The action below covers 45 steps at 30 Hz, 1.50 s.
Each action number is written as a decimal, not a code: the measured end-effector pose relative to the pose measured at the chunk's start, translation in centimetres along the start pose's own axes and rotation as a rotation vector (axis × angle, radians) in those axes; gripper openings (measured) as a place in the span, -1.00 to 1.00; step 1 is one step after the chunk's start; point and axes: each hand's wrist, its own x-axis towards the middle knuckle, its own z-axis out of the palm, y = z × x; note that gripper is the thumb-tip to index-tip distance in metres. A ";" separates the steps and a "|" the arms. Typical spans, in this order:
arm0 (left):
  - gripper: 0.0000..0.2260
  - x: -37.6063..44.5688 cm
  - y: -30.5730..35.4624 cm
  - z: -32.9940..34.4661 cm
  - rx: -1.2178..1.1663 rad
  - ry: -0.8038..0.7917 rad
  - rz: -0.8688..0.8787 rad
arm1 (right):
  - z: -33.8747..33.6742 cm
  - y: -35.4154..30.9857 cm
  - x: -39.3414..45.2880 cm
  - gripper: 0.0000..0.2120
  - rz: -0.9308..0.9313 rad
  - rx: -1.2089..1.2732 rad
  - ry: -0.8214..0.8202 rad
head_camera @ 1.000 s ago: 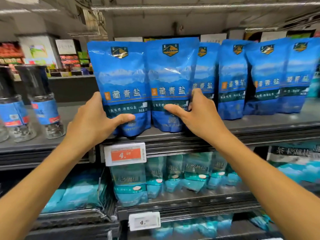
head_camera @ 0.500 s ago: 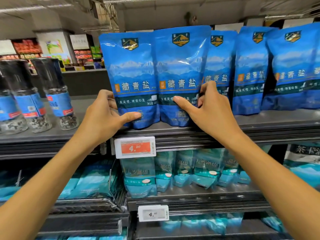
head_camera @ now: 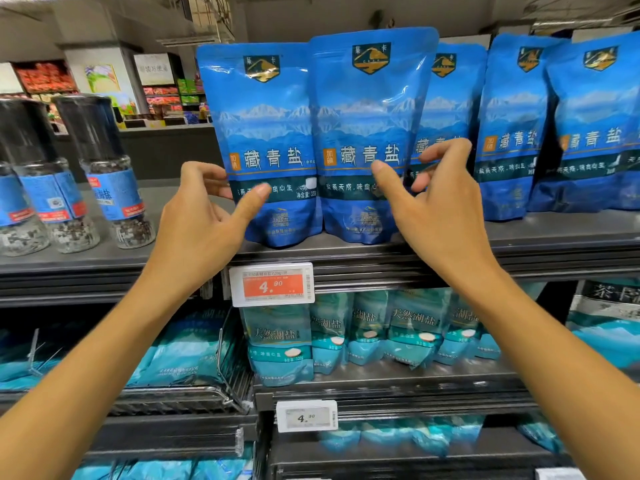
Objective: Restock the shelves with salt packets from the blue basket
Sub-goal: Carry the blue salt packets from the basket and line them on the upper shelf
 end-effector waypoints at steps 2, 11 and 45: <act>-0.57 -0.2 0.0 -0.4 -0.040 0.063 0.005 | -0.3 -0.6 -0.5 -0.55 -0.021 0.094 0.053; -0.92 -6.6 0.3 -2.6 -0.491 0.135 -0.056 | 0.6 -2.9 -7.7 -0.88 0.002 0.622 -0.277; -0.67 -63.2 -1.6 -14.8 0.020 0.917 -1.520 | 10.5 -4.3 -53.3 -0.83 0.694 0.526 -1.725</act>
